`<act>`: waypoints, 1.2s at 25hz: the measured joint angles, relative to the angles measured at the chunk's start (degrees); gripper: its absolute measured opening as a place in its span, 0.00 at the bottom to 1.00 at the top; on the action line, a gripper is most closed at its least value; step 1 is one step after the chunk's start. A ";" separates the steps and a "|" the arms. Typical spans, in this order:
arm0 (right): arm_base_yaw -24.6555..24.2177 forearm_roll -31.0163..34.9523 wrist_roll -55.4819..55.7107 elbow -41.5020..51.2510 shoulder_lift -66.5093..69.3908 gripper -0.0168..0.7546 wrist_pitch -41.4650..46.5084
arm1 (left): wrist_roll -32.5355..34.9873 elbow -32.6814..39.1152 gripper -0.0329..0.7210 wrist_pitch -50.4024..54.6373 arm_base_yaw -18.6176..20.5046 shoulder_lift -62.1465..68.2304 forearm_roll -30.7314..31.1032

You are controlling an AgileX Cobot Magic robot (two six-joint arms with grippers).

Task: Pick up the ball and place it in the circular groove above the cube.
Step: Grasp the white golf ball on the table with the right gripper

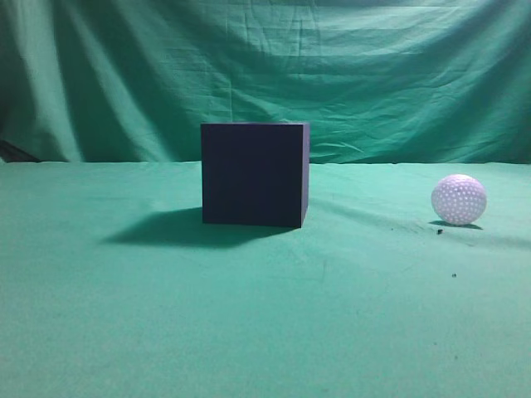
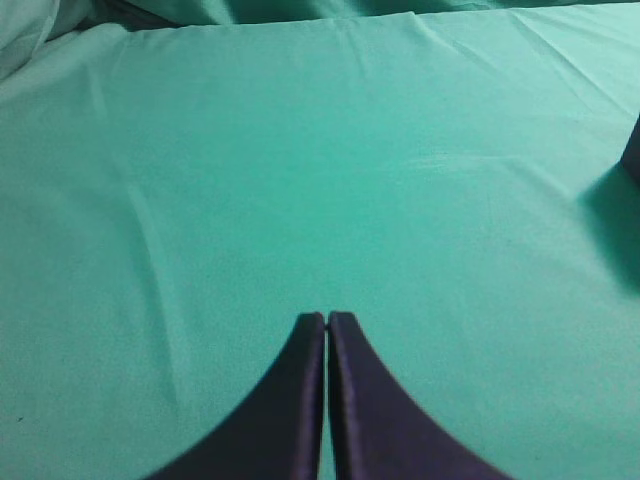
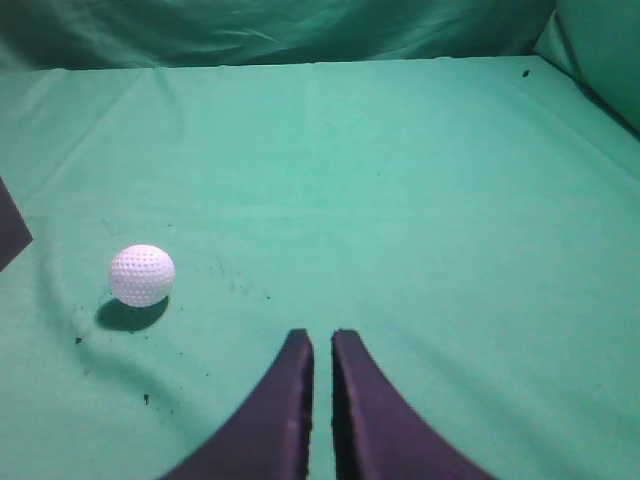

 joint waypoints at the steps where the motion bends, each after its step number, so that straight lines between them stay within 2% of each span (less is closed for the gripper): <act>1: 0.00 0.00 0.00 0.00 0.00 0.08 0.00 | 0.00 0.00 0.04 0.00 0.00 0.00 0.00; 22: 0.00 0.00 -0.37 0.00 0.00 0.08 -0.47 | 0.00 0.00 0.04 0.00 0.00 0.00 0.00; 26: 0.00 0.23 -0.36 0.00 0.00 0.08 -7.45 | 0.00 0.00 0.04 0.00 0.00 0.00 0.00; 30: 0.00 1.77 -0.15 0.00 0.00 0.08 -19.85 | 0.00 0.00 0.04 0.00 0.00 0.00 0.00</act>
